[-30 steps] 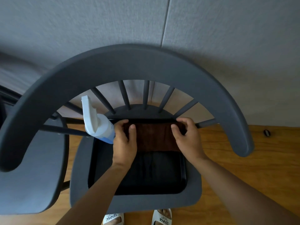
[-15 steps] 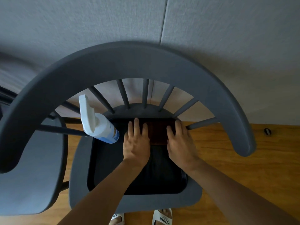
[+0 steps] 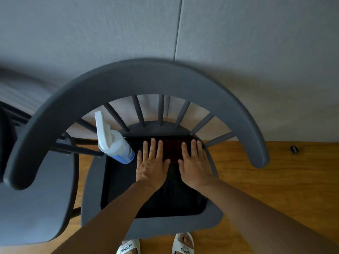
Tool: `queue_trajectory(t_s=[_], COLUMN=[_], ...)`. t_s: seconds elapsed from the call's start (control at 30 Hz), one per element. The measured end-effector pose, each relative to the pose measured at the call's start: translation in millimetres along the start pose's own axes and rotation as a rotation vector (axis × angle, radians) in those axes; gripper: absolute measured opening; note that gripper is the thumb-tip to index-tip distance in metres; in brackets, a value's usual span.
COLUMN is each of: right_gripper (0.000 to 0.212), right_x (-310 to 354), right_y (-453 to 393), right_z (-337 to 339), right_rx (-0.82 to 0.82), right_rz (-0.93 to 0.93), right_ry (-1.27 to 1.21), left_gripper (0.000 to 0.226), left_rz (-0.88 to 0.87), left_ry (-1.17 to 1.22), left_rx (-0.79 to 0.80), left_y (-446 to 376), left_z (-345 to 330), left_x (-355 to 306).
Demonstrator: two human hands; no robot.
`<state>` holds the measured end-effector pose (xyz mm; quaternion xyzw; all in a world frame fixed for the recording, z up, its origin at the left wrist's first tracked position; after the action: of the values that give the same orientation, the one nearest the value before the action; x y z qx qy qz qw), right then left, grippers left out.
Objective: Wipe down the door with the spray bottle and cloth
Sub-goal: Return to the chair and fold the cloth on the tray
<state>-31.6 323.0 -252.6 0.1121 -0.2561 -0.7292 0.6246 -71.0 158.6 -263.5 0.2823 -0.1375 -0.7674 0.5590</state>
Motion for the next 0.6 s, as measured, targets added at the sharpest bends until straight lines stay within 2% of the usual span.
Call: queue_trajectory(t_s=[0.23,0.37,0.5,0.6], right_gripper=[0.065,0.064,0.063,0.064], right_x=[33,47,52,53], right_y=[47,93,140,173], right_z=[65,105,153,200], right_rx=[0.014,-0.049,-0.107,-0.194], right_rz=[-0.021,-0.017,0.001,0.002], right_ry=[-0.224,-0.194,-0.174,-0.132], left_gripper=[0.077,0.077,0.076,0.078], left_rz=[-0.013,0.001,0.014,0.026], left_ry=[0.138,0.199,0.135,-0.034], left_rx=[-0.062,-0.114,-0.180,-0.255], left_y=[50,94,145,182], left_z=[71,121,179,223], left_x=[-27,-38,-49,-61])
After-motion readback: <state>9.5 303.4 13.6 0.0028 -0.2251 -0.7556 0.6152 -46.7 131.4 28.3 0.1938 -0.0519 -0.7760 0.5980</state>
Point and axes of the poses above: each hand's wrist, its own y-axis away from the middle knuckle, its own z-axis out of the back of the hand, x = y × z, the point moved 1 cm from there along -y, towards the middle knuckle, and after that the axes turned 3 degrees about x, right-handed, at the moved point
